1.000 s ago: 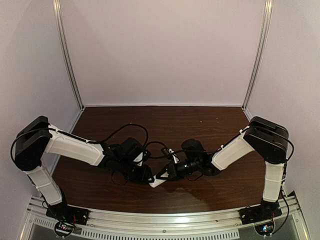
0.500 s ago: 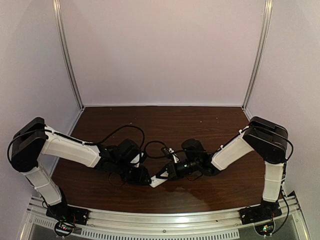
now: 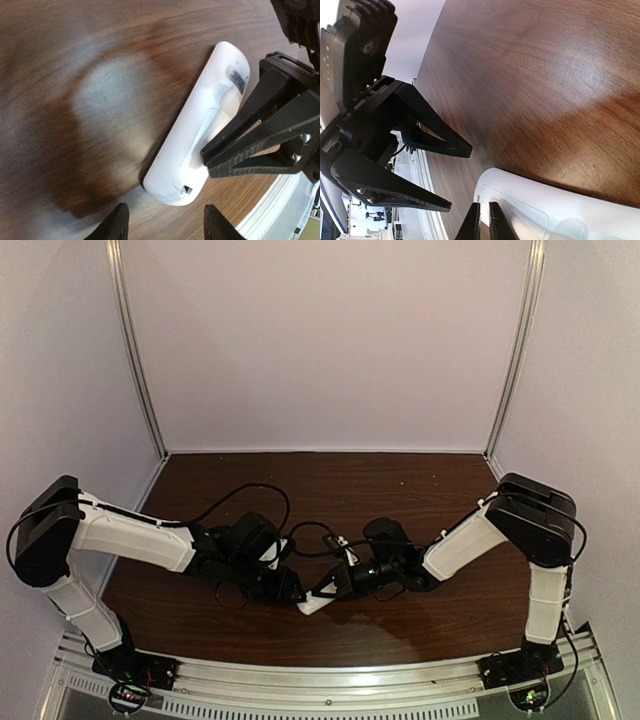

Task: Load the batteries into the remote control
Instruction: Press the battery cover onto the remote control.

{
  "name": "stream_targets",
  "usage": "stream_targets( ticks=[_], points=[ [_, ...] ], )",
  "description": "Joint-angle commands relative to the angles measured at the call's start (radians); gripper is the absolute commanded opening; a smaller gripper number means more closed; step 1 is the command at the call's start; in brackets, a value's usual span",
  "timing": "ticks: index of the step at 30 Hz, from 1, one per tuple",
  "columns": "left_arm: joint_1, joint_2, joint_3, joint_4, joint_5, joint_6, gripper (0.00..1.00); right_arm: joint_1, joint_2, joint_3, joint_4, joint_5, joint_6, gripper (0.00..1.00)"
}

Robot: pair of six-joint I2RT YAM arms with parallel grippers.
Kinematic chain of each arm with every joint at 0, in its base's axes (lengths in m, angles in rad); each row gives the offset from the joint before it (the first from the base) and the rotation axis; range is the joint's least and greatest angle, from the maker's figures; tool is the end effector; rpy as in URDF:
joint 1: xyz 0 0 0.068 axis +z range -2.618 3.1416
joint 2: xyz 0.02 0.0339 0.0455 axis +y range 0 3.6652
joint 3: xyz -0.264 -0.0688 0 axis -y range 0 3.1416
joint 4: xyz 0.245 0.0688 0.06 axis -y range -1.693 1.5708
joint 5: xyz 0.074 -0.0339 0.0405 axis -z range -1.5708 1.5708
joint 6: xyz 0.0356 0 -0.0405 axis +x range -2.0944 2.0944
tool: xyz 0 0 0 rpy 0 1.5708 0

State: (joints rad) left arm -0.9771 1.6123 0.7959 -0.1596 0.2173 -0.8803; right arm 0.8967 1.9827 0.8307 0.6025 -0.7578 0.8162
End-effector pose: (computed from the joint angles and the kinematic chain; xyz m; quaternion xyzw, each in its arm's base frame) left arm 0.1634 -0.2558 0.1498 0.0777 0.9478 -0.2954 0.0914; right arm 0.2089 0.3007 0.1038 -0.2133 0.8026 0.5545 0.0537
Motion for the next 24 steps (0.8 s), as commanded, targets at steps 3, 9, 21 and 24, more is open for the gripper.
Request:
stream_targets(
  ticks=[3,9,21,24],
  points=[
    [-0.002,0.051,0.057,0.021,-0.026,0.024,0.54,-0.01,0.045,-0.04,-0.121,0.071,0.0,0.1],
    [-0.003,0.106,0.096,-0.018,-0.052,0.026,0.52,-0.01,0.045,-0.042,-0.118,0.068,0.002,0.1],
    [-0.003,0.116,0.038,-0.107,-0.045,0.041,0.48,-0.01,0.044,-0.038,-0.126,0.066,-0.003,0.1],
    [-0.004,0.102,0.021,-0.117,-0.045,0.046,0.47,-0.01,0.046,-0.038,-0.126,0.066,-0.001,0.1]
  ],
)
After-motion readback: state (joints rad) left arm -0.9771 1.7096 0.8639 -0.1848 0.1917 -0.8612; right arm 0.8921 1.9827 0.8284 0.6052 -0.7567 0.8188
